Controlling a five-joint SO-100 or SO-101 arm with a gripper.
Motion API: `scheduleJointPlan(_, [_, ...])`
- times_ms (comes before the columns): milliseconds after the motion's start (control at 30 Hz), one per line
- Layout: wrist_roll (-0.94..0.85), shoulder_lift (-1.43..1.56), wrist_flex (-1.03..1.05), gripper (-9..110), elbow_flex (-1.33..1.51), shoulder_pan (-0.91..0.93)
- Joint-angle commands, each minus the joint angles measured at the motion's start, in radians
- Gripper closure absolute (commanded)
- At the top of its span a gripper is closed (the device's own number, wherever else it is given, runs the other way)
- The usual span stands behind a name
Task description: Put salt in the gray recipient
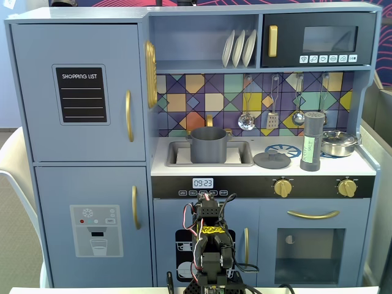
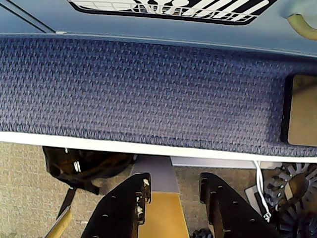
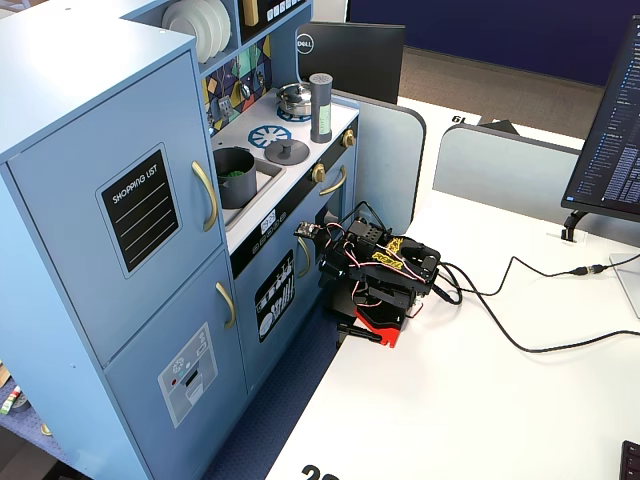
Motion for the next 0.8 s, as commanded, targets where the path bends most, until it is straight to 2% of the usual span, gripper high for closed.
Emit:
scheduleJointPlan(0, [0.011,0.005,0.005,96,-0.005,-0.006])
scheduleJointPlan(67, [0.012,0.005,0.005,101,-0.005,0.02])
scheduleJointPlan(400, [0.012,0.005,0.002,101,-0.006,0.034])
scheduleJointPlan(533, [-0.041,-0.055,-0.114,101,-0.091,0.158])
scheduleJointPlan(667, [-0.015,-0.163,-0.206,101,-0.307,0.359])
scheduleJointPlan(767, [-0.06,-0.256,-0.249,101,-0.489,0.526])
